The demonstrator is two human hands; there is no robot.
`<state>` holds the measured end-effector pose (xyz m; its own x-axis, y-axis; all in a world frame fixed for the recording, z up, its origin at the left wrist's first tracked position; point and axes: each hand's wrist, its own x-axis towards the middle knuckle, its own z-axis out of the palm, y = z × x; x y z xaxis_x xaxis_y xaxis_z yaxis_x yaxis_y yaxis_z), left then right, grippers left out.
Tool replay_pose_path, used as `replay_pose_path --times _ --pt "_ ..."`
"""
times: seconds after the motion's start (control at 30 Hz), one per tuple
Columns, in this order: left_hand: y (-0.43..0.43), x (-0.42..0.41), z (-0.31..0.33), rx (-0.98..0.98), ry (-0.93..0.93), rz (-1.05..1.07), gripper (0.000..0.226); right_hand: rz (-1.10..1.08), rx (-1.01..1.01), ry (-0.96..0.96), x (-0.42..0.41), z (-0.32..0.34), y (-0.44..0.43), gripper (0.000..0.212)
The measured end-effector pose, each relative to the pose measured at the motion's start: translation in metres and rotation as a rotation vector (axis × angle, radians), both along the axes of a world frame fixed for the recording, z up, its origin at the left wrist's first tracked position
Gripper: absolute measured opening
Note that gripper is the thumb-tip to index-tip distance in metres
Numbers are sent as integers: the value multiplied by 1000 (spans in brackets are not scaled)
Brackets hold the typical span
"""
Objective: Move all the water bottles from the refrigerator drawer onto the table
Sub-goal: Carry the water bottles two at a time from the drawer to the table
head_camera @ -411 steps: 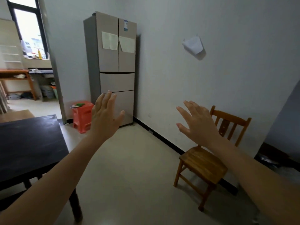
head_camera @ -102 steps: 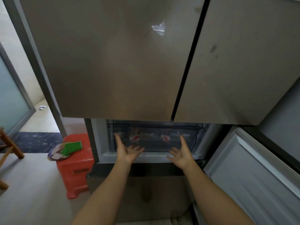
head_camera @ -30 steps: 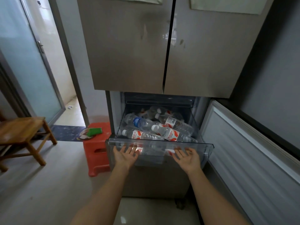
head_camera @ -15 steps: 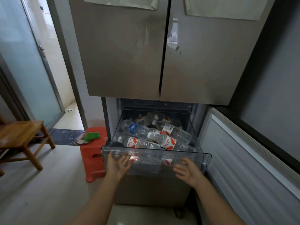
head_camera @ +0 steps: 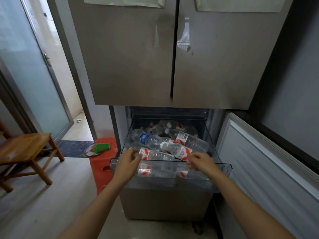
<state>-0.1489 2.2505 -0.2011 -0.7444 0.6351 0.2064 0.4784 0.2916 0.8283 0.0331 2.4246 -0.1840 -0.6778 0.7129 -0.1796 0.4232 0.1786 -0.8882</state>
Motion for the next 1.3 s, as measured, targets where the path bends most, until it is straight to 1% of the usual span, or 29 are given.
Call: replay_pose_path --times 0.07,0.2,0.27,0.3,0.4,0.43,0.5,0.53,0.63,0.73,0.83,0.93,1.03,1.13,1.2,1.23,1.3 --pt "7 -19 -5 -99 147 -6 24 26 148 -60 -14 -4 7 21" --pt "21 -52 -17 -254 355 4 29 66 323 -207 -39 -12 29 38" --pt "29 -69 -22 -359 484 -28 35 84 397 -291 -53 -18 42 44" --pt "32 -75 -24 -393 520 -55 39 96 423 -328 -60 -21 48 49" --pt "38 -89 -36 -459 549 -113 41 150 512 -491 -83 -33 64 71" --pt "37 -89 -40 -442 544 -116 46 172 555 -545 -88 -35 66 76" --pt "37 -92 -43 -391 500 -129 66 239 654 -638 -100 -42 67 80" --pt "36 -93 -45 -373 468 -137 72 276 704 -678 -105 -44 65 81" --pt "38 -97 -48 -331 408 -149 72 330 784 -779 -116 -46 64 83" --pt "39 -99 -52 -349 444 -176 68 319 788 -811 -115 -49 65 88" --pt "38 -96 -51 -373 446 -174 71 315 791 -806 -112 -51 69 92" --pt "37 -97 -48 -400 413 -172 75 312 781 -777 -110 -49 71 90" --pt "37 -98 -46 -381 367 -165 69 273 755 -687 -102 -46 72 88" --pt "36 -101 -44 -330 276 -183 70 119 652 -492 -81 -35 79 81" --pt "38 -100 -40 -303 216 -217 71 -64 523 -308 -56 -31 85 78" --pt "42 -99 -37 -305 228 -234 66 -158 465 -228 -43 -30 85 78" --pt "59 -98 -32 -365 363 -292 48 -307 367 -102 -19 -32 84 80"
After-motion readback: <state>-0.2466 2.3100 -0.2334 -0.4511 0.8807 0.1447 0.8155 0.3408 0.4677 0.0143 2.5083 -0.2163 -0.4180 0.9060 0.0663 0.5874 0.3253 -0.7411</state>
